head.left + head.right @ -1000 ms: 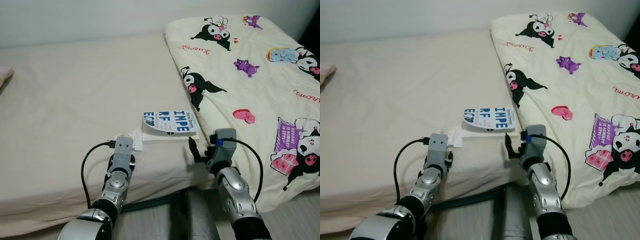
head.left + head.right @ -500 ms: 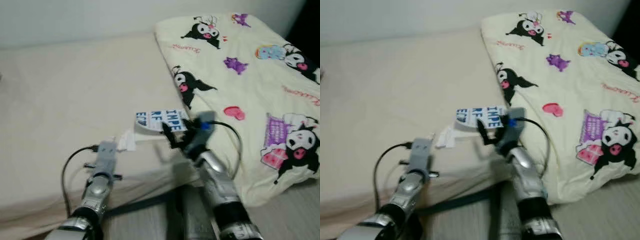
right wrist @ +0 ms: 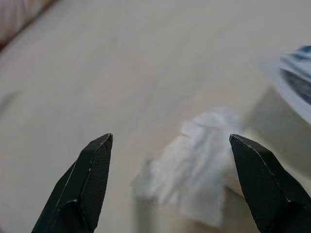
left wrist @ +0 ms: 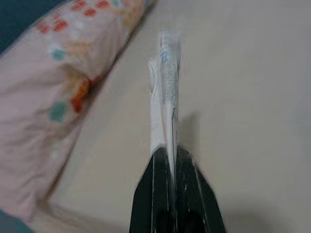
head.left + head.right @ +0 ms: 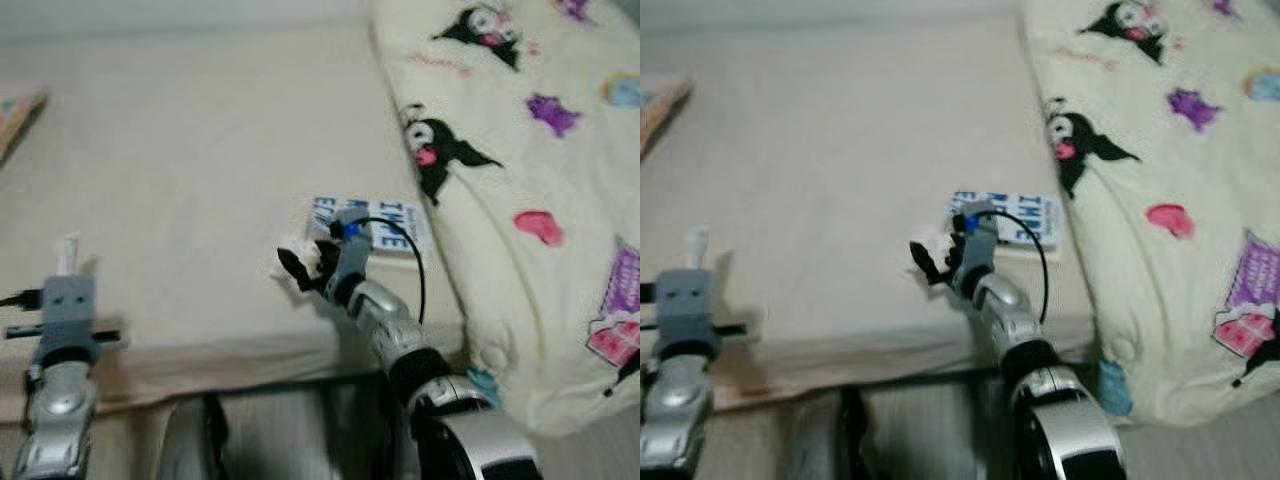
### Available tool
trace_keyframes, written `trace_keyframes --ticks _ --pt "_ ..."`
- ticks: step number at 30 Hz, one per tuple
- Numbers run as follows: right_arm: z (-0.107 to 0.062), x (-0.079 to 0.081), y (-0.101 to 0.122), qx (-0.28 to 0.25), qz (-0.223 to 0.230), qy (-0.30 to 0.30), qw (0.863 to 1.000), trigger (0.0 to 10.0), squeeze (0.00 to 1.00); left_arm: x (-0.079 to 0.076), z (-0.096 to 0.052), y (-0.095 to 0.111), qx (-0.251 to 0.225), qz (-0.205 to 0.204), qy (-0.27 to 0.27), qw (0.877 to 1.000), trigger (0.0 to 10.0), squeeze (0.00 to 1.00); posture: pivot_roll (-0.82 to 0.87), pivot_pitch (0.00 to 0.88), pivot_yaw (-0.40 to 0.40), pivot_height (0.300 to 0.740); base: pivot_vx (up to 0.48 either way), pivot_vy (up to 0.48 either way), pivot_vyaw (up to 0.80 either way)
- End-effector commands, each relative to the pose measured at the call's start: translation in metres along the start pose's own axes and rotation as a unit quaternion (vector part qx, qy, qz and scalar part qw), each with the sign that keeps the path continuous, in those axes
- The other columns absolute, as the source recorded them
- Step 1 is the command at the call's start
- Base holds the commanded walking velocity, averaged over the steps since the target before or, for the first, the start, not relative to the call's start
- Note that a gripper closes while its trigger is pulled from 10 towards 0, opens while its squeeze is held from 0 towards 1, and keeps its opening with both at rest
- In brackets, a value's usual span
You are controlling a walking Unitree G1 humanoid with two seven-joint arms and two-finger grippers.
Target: Clean up the room
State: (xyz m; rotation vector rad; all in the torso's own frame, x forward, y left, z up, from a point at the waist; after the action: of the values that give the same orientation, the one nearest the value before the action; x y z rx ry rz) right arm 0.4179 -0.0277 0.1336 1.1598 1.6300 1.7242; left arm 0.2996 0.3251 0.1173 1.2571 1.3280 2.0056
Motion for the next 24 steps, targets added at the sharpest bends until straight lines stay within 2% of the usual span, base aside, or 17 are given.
trace_keyframes --ticks 1,2,3,5,6,8,12,13,24 --pt "-0.001 0.002 -0.016 0.025 -0.007 -0.003 1.0 10.0 0.0 -0.003 -0.011 -0.009 0.019 0.004 -0.013 1.0 0.0 0.0 0.21 0.401 0.034 0.47 0.0 0.0 0.0" --pt "0.001 0.004 -0.018 0.033 -0.018 -0.005 0.999 10.0 0.0 -0.006 -0.02 -0.013 0.024 0.007 -0.025 0.999 0.0 0.0 0.22 0.411 0.038 0.47 0.0 0.0 0.0" --pt "0.001 0.004 -0.018 0.033 -0.018 -0.005 0.999 10.0 0.0 -0.006 -0.02 -0.013 0.024 0.007 -0.025 0.999 0.0 0.0 0.22 0.411 0.038 0.47 0.0 0.0 0.0" --pt "0.003 0.005 -0.022 0.049 -0.031 -0.016 0.998 10.0 0.0 -0.012 -0.034 -0.016 0.034 0.008 -0.044 0.998 0.0 0.0 0.23 0.422 0.042 0.47 0.0 0.0 0.0" --pt "0.003 0.005 -0.022 0.049 -0.031 -0.016 0.998 10.0 0.0 -0.012 -0.034 -0.016 0.034 0.008 -0.044 0.998 0.0 0.0 0.23 0.422 0.042 0.47 0.0 0.0 0.0" --pt "0.003 0.0 -0.029 0.073 -0.053 -0.045 0.995 10.0 0.0 -0.02 -0.045 -0.017 0.041 0.005 -0.063 0.997 0.0 0.0 0.24 0.44 0.045 0.47 0.0 0.0 0.0" --pt "0.003 -0.004 -0.027 0.073 -0.056 -0.064 0.994 10.0 0.0 -0.023 -0.05 -0.014 0.043 0.005 -0.074 0.996 0.0 0.0 0.25 0.448 0.048 0.47 0.0 0.0 0.0" --pt "0.003 -0.006 -0.026 0.07 -0.054 -0.068 0.994 0.0 0.0 -0.023 -0.051 -0.012 0.044 0.006 -0.077 0.996 0.0 0.0 0.25 0.449 0.048 0.47 0.0 0.0 0.0" --pt "0.005 -0.015 -0.012 0.049 -0.038 -0.094 0.994 0.0 0.0 -0.021 -0.056 -0.008 0.062 0.01 -0.088 0.994 0.0 0.0 0.25 0.442 0.04 0.47 0.0 0.0 0.0"
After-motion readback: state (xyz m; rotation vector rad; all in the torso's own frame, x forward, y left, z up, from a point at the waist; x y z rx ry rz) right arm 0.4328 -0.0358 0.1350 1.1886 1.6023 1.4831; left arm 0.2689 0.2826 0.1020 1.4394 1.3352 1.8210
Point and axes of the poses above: a point about 5 cm out from each wrist's last joint towards the gripper, its own z axis pointing out of the wrist towards the gripper, its own y axis along the axis of the wrist's last joint, x = y × z, the point moved 5 cm from there along z, pointing out of the wrist towards the gripper, and after that the axes turned 7 degrees about z, right-handed, at the moved point
